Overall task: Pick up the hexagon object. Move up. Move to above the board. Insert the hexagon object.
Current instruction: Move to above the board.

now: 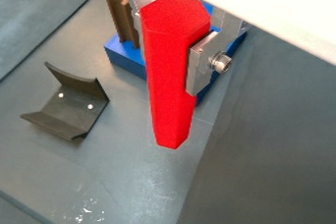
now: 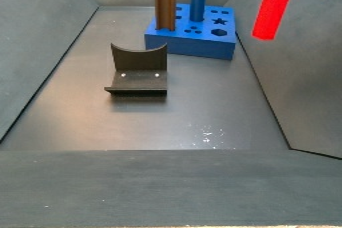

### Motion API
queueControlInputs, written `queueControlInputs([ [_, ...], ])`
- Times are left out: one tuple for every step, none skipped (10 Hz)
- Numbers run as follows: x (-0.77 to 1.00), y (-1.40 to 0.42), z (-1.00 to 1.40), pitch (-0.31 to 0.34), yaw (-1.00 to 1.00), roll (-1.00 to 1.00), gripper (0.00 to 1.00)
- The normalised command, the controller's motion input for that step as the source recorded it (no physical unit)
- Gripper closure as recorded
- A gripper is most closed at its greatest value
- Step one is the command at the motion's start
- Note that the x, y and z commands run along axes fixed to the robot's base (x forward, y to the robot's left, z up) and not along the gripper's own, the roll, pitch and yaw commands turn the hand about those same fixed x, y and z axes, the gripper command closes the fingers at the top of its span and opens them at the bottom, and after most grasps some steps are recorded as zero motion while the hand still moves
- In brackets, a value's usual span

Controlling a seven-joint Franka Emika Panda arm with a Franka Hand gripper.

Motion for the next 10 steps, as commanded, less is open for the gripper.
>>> queueControlInputs([
  [-0.04, 0.06, 0.87, 0.068, -0.05, -0.03, 1.00],
  [-0.02, 0.05, 0.75, 0.078, -0.05, -0.04, 1.00],
  [-0.01, 0.05, 0.66, 0.079, -0.05, -0.05, 1.00],
  [-0.01, 0.04, 0.50, 0.079, -0.05, -0.06, 1.00],
  [-0.01, 0.03, 0.39, 0.072, -0.05, -0.06, 1.00],
  [-0.01, 0.02, 0.24, 0.067, -0.05, -0.07, 1.00],
  [-0.01, 0.02, 0.17, 0.064, -0.05, -0.07, 1.00],
  [0.47, -1.00, 0.11, 0.404, 1.00, -0.25, 1.00],
  [0.48, -1.00, 0.11, 0.439, 1.00, -0.20, 1.00],
  [0.50, -1.00, 0.11, 0.482, 0.93, -0.13, 1.00],
])
